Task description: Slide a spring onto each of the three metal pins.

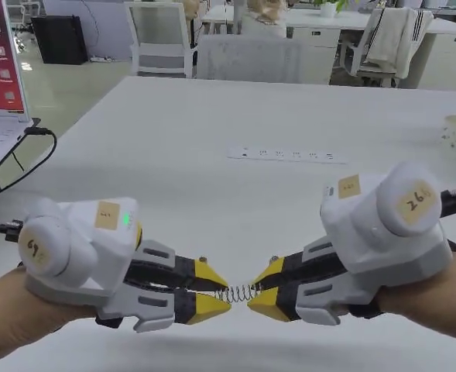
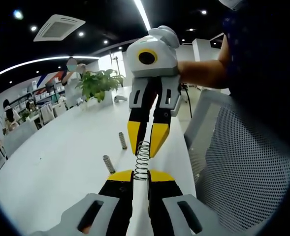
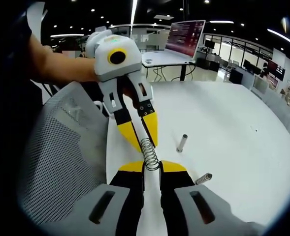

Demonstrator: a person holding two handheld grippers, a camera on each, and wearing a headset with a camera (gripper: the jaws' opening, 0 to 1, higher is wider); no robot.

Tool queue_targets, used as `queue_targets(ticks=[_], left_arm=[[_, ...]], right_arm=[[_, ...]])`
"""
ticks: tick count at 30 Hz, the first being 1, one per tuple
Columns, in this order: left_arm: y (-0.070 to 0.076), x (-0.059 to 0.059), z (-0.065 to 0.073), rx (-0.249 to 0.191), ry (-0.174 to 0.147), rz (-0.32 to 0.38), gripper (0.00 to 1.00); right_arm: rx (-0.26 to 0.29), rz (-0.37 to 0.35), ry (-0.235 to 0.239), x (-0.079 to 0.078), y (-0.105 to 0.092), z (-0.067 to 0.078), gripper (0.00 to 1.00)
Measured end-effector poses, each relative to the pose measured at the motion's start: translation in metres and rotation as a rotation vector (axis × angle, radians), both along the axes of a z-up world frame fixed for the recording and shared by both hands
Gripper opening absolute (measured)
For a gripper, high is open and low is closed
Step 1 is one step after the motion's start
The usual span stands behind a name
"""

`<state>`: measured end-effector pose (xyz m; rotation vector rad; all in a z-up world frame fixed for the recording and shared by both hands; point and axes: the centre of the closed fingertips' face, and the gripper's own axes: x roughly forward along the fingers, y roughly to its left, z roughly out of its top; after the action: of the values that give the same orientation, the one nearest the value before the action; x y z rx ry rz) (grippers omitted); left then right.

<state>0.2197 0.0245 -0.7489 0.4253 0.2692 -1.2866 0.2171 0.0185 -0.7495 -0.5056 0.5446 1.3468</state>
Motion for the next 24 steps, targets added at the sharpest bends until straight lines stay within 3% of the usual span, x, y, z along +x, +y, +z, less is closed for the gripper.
queue_targets(ticks=[24], left_arm=[[-0.003,0.000,-0.005,0.006,0.007,-0.006,0.02]], right_arm=[[-0.006,0.042,-0.017,-0.005,0.014,0.008,0.09]])
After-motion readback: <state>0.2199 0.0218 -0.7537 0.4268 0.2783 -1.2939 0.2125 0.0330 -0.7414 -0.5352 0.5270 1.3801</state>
